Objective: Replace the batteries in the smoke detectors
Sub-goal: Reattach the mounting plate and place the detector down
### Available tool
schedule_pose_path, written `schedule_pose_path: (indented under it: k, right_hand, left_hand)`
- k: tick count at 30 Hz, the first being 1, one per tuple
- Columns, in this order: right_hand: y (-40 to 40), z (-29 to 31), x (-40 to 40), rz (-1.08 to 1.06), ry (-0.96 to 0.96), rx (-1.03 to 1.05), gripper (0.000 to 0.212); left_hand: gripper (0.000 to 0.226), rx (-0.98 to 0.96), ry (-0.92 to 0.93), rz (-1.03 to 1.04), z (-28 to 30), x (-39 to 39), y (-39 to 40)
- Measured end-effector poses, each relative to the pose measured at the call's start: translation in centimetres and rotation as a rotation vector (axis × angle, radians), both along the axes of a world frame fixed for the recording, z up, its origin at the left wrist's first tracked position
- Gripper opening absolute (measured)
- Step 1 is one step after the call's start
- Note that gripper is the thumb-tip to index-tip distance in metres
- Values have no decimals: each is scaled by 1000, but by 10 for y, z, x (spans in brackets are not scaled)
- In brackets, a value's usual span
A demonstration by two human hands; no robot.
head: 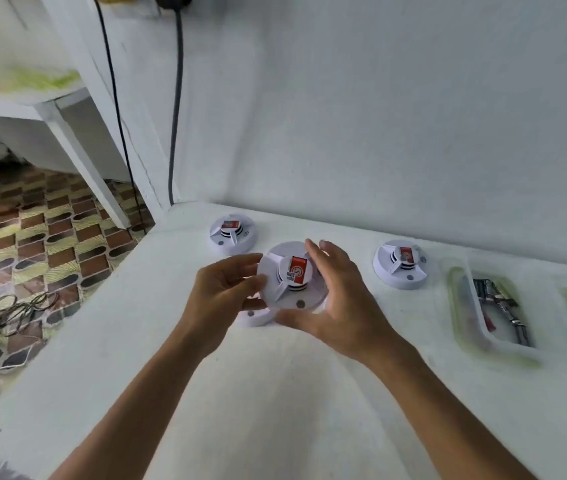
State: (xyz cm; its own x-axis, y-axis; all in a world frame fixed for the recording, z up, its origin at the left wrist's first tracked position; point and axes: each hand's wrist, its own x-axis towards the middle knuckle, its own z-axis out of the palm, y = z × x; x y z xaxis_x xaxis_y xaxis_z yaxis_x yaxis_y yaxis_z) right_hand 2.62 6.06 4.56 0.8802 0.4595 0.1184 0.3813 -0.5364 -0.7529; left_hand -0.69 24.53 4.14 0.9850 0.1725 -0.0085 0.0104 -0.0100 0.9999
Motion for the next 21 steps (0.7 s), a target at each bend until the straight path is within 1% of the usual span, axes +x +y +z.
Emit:
schedule_pose_path:
  k: [1, 2, 3, 5, 6, 8, 10, 11, 13, 15, 17, 18, 21]
  right_hand:
    - [3, 1, 3, 7, -36, -70, 107]
    - [15, 8, 24, -61, -108, -99, 104]
    - [17, 9, 31, -80, -138, -121, 100]
    - [25, 12, 51, -111, -206, -122, 88]
    - [33, 11, 67, -160, -190, -87, 83]
    - [41, 5, 89, -228, -146, -83, 80]
    - [48, -9, 107, -290, -95, -149, 78]
    - [50, -17, 114, -316, -63, -184, 78]
    - [51, -32, 125, -335, 1, -241, 78]
    - [52, -43, 132, -355, 52, -269, 78]
    - [52, -50, 137, -354, 70, -287, 78]
    - [53, -53, 138, -344, 73, -300, 79]
    - [54, -58, 140, -333, 99, -300, 81]
  left_hand:
    - [28, 2, 23, 11, 0, 2, -1]
    - [27, 13, -12, -46, 10, 33, 11]
    - [26, 35, -8, -68, 10, 38, 11]
    - [24, 81, 5, -86, 14, 63, 15]
    - [25, 123, -11, -102, 14, 81, 23]
    - [30, 332, -54, -59, 7, 109, 39]
    - [30, 622, -133, 34, -3, 131, 60]
    - [31, 723, -163, 51, -10, 138, 72]
    - [39, 877, -167, 19, -28, 148, 93]
    - [54, 993, -105, -72, -42, 153, 109]
    - [64, 1043, -50, -151, -51, 156, 117]
    - [65, 1054, -59, -179, -54, 156, 118]
    - [65, 1001, -75, -188, -59, 157, 121]
